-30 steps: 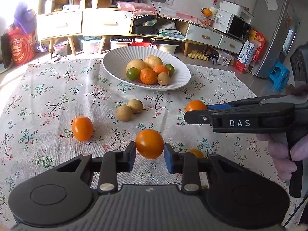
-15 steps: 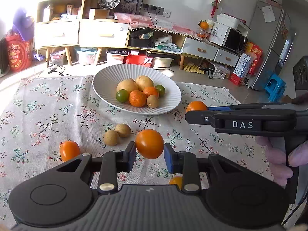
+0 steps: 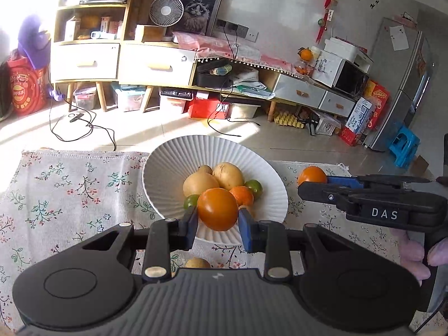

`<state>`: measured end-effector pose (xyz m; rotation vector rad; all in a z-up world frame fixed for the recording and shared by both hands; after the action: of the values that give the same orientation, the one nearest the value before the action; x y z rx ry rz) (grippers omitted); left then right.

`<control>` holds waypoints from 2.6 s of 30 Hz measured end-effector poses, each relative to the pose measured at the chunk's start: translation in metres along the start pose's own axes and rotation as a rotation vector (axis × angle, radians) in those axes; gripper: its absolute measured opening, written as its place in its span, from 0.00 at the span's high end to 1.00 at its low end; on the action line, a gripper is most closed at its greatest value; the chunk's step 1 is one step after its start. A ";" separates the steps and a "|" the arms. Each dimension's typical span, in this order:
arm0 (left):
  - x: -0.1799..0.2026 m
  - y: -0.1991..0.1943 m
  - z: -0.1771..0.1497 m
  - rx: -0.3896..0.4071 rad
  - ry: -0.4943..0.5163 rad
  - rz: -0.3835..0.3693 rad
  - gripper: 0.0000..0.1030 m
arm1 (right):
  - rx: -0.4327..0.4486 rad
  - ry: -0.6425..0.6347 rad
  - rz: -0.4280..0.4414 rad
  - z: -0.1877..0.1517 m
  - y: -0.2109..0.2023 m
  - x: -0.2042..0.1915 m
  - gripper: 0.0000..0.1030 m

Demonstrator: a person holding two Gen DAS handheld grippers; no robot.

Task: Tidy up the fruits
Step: 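Lower the tangerines into the bowl and open both grippers, then withdraw both grippers from the bowl toward the loose fruit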

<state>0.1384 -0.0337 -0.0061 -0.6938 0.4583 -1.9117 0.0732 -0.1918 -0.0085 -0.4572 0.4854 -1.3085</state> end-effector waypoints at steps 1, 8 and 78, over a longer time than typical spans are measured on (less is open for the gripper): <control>-0.001 0.003 0.003 0.002 -0.004 0.001 0.80 | -0.002 0.001 -0.003 0.001 0.004 0.002 0.69; -0.015 0.029 0.022 -0.002 -0.054 -0.003 0.80 | -0.008 0.027 0.008 0.011 0.030 0.013 0.69; -0.024 0.013 0.019 -0.005 -0.032 0.044 0.09 | -0.113 0.203 -0.019 0.026 0.043 0.019 0.17</control>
<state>0.1673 -0.0175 -0.0054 -0.7106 0.4553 -1.8561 0.1259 -0.2003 -0.0133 -0.4249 0.7284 -1.3576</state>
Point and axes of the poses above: each gripper's, at about its wrist camera, not at the fingertips, and y roughly the way its jaws point, x to its right, z to its top, the point moved 4 cm from there along y, roughly the way its jaws point, and after that the axes turned 2 degrees about -y, right-handed, at the moved point
